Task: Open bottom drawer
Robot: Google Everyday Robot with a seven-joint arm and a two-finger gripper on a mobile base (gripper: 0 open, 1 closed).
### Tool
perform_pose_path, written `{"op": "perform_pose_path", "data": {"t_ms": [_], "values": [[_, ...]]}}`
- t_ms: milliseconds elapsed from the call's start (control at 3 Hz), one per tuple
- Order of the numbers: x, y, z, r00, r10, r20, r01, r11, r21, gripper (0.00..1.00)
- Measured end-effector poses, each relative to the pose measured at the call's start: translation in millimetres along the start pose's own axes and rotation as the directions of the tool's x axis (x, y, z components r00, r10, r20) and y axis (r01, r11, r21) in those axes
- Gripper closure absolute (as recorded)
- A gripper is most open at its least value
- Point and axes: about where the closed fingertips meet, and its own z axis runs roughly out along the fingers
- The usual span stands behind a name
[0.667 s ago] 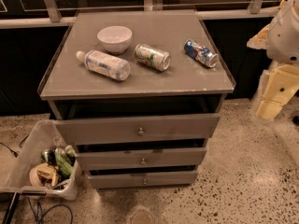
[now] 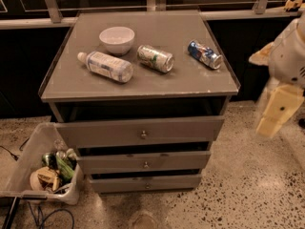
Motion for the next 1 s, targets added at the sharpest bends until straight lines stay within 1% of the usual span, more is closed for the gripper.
{"op": "perform_pose_path", "data": {"t_ms": [333, 667, 1000], "values": [[18.6, 14.6, 51.5, 0.994, 0.012, 0.113, -0.006, 0.9989, -0.046, 0.00], [26.6, 24.4, 109.1, 0.961, 0.000, 0.275, 0.016, 0.9983, -0.056, 0.00], [18.3, 23.3, 159.6, 0.934, -0.060, 0.352, 0.078, 0.9963, -0.037, 0.00]]}}
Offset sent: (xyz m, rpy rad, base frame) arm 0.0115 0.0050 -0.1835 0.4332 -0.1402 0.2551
